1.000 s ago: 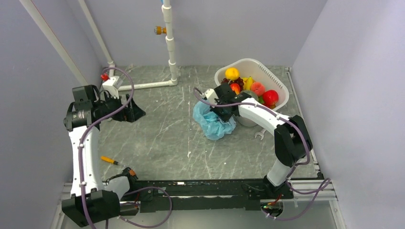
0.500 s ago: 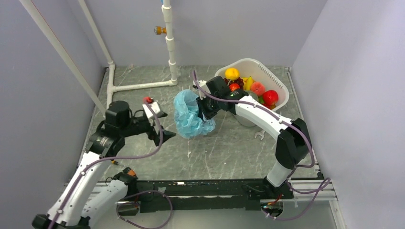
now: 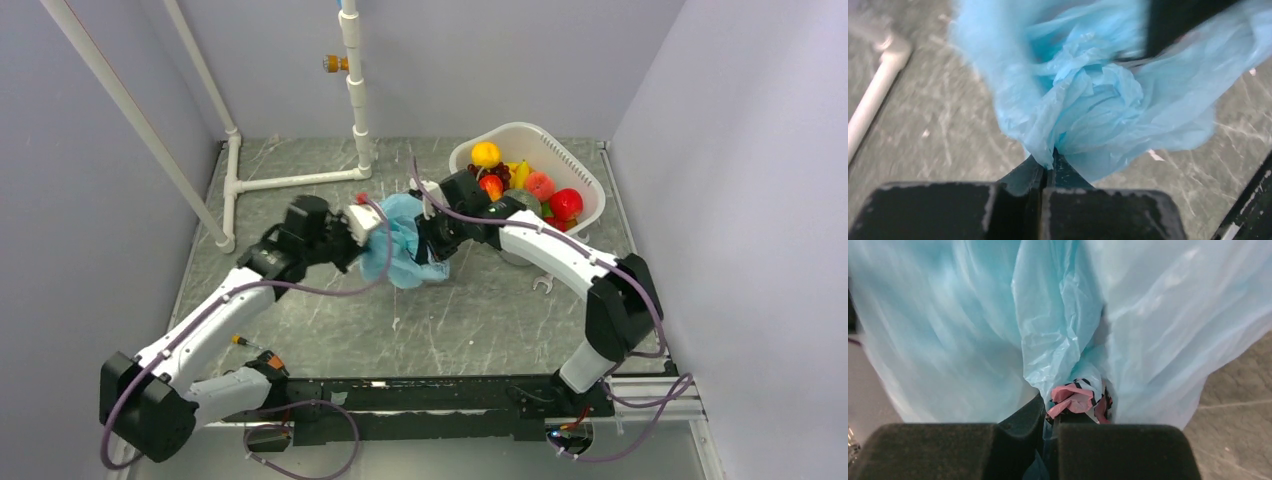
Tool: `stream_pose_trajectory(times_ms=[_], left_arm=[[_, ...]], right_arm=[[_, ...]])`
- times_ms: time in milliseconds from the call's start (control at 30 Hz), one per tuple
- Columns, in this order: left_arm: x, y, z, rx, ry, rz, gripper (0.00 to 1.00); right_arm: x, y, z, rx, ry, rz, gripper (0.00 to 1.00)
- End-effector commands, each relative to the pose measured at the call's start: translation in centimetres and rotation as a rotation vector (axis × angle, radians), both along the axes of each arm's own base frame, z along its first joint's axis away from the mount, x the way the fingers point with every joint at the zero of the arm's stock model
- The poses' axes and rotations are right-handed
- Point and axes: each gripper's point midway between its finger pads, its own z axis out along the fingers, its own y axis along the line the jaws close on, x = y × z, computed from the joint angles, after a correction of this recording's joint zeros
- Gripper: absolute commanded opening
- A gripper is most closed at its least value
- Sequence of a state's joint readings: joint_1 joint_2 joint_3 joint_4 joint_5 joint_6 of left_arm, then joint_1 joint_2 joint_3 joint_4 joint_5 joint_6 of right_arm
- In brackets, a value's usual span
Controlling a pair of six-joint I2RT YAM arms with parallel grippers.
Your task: Place the fake fruits into the plastic bag and tie a complex knot
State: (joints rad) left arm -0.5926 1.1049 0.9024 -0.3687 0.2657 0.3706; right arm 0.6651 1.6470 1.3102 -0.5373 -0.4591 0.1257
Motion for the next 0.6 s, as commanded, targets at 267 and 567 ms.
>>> stream_pose_trajectory(times_ms=[267, 567], left_arm=[[-4.5, 10.5, 1.4, -0.131, -0.089, 0.056, 0.0], [-4.9, 7.1, 6.4, -0.319, 0.021, -0.086, 0.0]], right_arm=[[-0.3, -7.7, -0.2, 0.024, -0.104, 0.023, 0.0], [0.6, -6.0, 8.5, 0.169, -0.372, 0.103, 1.0]])
